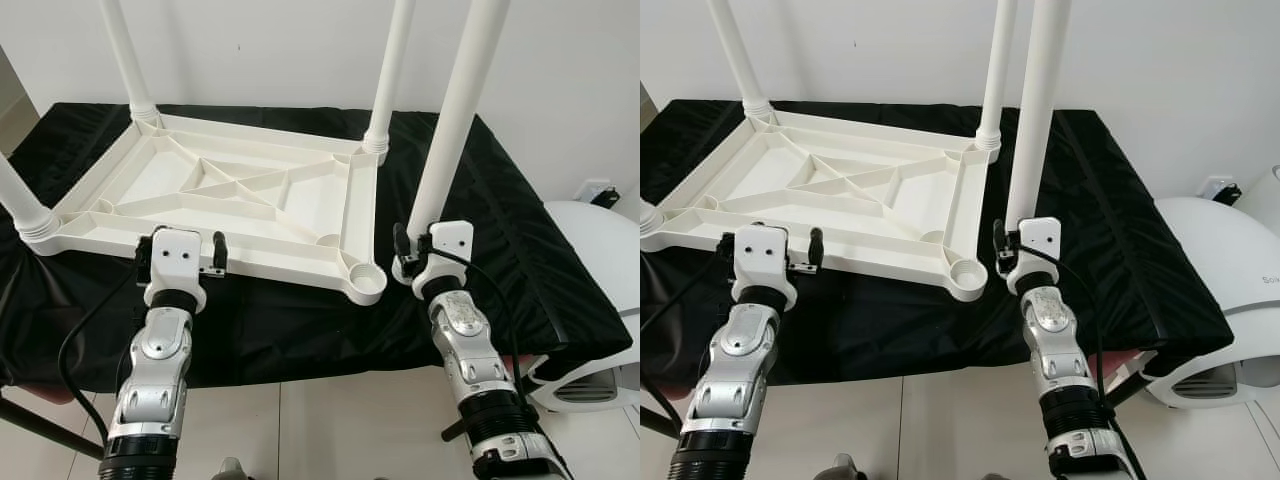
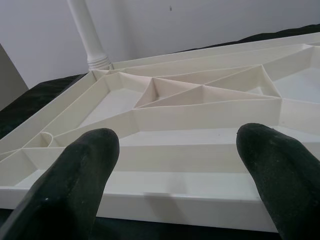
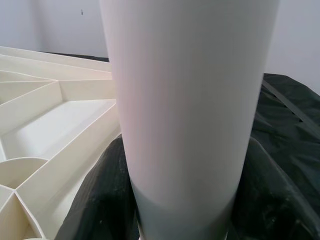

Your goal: Building children table

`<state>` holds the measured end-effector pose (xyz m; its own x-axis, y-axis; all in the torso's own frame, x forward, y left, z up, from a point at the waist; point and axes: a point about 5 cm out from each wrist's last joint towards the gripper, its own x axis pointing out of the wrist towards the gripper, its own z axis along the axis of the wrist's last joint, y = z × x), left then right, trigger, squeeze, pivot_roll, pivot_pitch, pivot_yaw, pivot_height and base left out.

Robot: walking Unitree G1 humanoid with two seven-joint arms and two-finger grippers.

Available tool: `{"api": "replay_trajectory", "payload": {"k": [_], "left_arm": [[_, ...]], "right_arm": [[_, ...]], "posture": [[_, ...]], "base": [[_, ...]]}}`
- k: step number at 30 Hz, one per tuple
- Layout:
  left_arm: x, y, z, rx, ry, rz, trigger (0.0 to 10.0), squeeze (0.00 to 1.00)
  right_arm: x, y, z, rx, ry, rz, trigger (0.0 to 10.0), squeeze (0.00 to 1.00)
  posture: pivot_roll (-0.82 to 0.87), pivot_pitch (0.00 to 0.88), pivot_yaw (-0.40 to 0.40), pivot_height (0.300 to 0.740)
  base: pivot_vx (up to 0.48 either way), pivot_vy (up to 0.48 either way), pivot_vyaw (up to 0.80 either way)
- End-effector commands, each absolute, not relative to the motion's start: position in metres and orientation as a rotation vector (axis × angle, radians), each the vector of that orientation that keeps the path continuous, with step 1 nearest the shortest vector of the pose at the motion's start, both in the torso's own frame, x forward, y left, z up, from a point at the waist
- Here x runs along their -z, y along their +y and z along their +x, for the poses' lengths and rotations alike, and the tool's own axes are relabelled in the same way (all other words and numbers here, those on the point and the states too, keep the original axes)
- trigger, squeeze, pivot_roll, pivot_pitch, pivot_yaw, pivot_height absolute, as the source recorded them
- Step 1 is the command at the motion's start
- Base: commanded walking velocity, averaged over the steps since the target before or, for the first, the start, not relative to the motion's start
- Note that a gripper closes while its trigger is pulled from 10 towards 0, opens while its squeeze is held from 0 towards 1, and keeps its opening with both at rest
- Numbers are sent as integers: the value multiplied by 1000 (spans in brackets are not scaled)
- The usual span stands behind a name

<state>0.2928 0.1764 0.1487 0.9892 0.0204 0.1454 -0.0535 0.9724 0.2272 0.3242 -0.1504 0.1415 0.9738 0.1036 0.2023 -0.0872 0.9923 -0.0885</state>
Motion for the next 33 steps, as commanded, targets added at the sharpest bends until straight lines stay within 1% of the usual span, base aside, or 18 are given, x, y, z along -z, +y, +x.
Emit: {"api": "replay_trajectory", "payload": {"k": [1,33], "left_arm": [[-147,180,291,-117,-146,231,10000,0],[-151,180,288,-107,-177,232,10000,0]], "right_arm": [[-143,-150,325,-92,-222,-73,10000,0],[-143,-150,325,-95,-219,-73,10000,0]], "posture": [[94,92,-42,740],[94,87,-42,740]], "base": [[0,0,0],[0,0,0]]}}
